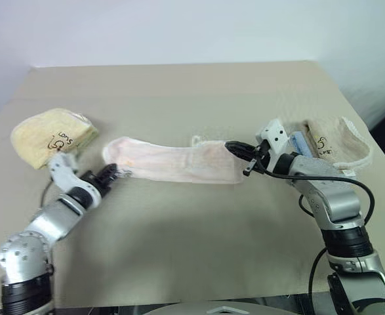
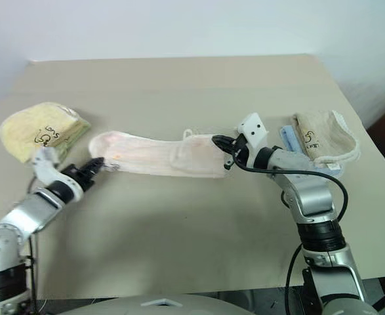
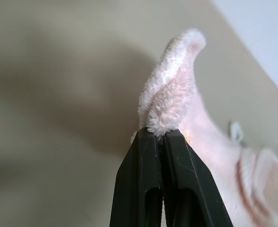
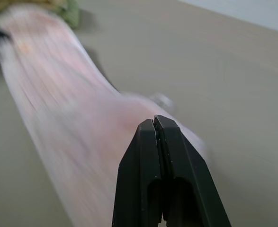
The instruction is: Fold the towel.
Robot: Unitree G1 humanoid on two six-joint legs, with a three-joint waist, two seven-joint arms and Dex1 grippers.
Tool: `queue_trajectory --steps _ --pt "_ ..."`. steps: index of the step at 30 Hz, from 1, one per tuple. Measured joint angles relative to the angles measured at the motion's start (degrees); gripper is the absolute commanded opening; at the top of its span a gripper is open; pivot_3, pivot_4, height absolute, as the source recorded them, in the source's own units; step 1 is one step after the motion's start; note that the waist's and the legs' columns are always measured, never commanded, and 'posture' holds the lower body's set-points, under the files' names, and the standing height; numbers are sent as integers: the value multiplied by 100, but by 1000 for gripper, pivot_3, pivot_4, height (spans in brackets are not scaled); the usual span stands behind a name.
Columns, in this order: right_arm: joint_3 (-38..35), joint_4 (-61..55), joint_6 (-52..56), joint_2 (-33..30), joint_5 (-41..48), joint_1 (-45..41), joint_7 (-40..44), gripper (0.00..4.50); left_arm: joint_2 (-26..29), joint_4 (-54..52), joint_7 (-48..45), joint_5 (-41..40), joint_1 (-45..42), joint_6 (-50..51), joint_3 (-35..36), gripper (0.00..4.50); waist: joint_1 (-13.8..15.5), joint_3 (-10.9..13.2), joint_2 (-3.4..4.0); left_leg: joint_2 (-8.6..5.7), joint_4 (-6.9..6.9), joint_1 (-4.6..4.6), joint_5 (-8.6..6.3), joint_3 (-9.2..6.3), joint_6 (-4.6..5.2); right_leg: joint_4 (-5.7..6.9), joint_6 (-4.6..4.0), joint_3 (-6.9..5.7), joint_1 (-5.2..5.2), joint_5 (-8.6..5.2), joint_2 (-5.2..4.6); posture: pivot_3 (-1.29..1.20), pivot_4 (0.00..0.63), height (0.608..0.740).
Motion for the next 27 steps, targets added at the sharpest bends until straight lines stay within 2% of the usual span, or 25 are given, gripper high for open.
queue_trajectory --steps 3,5,7,11,15,19,22,27 --pt "-34 118 -19 -18 -16 -3 -39 0 506 -114 -606 313 -169 -8 0 17 -17 0 1 -1 -6 -7 -1 0 0 -23 0 -4 4 2 -2 0 150 728" --pt "-36 231 -46 -18 -47 -8 -83 0 692 -321 -1027 677 -356 -13 -303 17 -12 0 1 -3 -11 -13 -3 0 5 -43 -2 -6 7 4 -3 0 150 728" --pt "-38 309 -83 -13 -81 -26 -151 0 763 -674 -1440 1094 -618 -2 -904 17 6 1 2 -9 -13 -29 -7 1 12 -58 -5 -7 1 8 -4 0 150 728" --pt "-41 404 -129 22 -175 -69 -318 0 822 -1342 -2356 2341 -1420 5 -2868 17 52 0 1 -16 -13 -69 0 7 27 -65 -5 -4 -32 12 -3 0 150 728" --pt "-85 395 -134 29 -186 7 -441 0 638 -1249 -3040 3468 -1976 -23 -4267 17 54 0 1 -14 -14 -97 17 13 13 -60 8 1 -72 21 3 0 150 728" --pt "-116 192 -82 33 -176 155 -555 0 422 -923 -3432 4258 -2184 -25 -4954 17 48 0 1 -12 -11 -96 4 12 40 -60 8 2 -70 21 4 0 150 728" --pt "-150 91 -61 33 -175 261 -607 0 261 -741 -3584 4499 -2177 -24 -4914 726 56 0 1 -9 1 -96 4 10 41 -55 8 0 -67 21 5 0 150 728" --pt "-156 -1 -23 33 -174 291 -665 0 -56 -740 -3756 4478 -2147 2 -4572 2375 56 1 0 -9 12 -95 4 8 41 -53 16 1 -60 26 5 0 150 728"
